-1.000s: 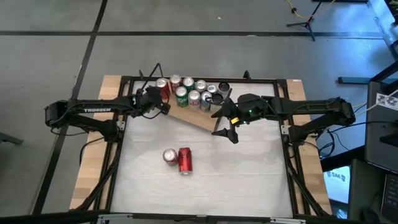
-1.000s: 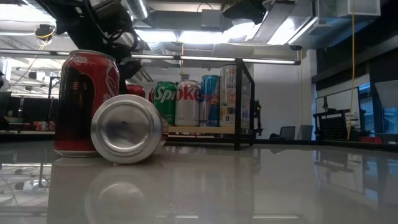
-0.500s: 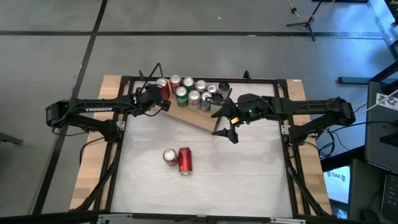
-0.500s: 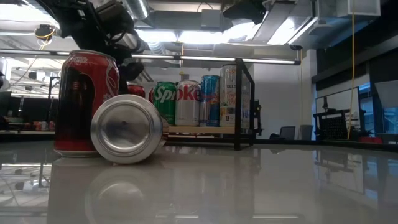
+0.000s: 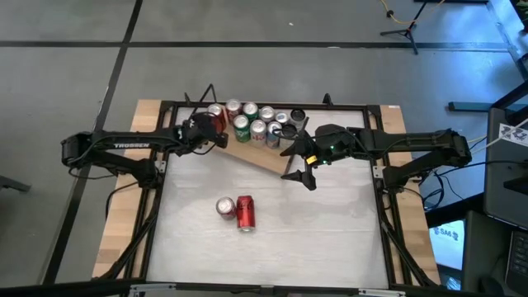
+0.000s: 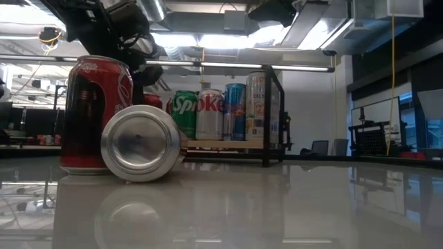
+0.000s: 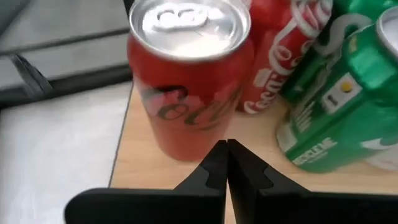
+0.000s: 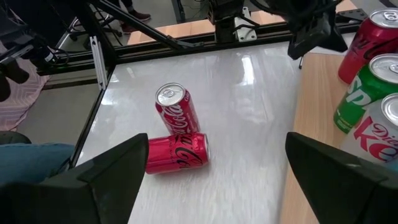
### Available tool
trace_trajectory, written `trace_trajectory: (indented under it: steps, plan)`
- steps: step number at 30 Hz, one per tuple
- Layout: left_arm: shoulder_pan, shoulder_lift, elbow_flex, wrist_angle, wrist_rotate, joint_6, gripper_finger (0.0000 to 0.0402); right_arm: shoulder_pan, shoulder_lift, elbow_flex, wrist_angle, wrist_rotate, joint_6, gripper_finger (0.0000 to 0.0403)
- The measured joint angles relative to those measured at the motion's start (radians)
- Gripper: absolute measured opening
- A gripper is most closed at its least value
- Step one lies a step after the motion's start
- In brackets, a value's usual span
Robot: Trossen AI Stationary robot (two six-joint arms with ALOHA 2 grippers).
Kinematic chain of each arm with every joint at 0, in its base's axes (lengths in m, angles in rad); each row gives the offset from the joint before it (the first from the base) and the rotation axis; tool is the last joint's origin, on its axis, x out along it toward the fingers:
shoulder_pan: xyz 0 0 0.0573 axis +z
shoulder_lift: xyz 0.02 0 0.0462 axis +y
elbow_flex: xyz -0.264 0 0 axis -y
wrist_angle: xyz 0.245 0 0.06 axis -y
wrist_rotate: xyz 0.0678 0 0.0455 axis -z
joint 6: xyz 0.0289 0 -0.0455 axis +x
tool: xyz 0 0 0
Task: Place canned beverage on shelf
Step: Put the left red black soda can on the shelf
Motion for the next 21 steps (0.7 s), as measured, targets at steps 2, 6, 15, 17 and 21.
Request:
trace_trajectory:
  steps: [2, 6, 15, 17, 21]
  plan:
    - [-0.010, 0.000, 0.000, 0.004, 0.005, -0.017, 0.0000, 0.000, 0.000, 0.000, 0.000, 0.000, 0.000, 0.0372]
    - [-0.018, -0.001, 0.000, 0.005, 0.008, -0.061, 0.0000, 0.000, 0.000, 0.000, 0.000, 0.000, 0.000, 0.0372]
    - [-0.028, -0.004, 0.004, -0.074, -0.008, -0.146, 0.0000, 0.000, 0.000, 0.000, 0.000, 0.000, 0.000, 0.0372]
    - [-0.035, -0.005, 0.005, -0.083, -0.010, -0.166, 0.0000, 0.000, 0.000, 0.000, 0.000, 0.000, 0.000, 0.0372]
    - [-0.061, -0.002, 0.001, -0.100, 0.019, -0.175, 0.0000, 0.000, 0.000, 0.000, -0.001, 0.000, 0.000, 0.0372]
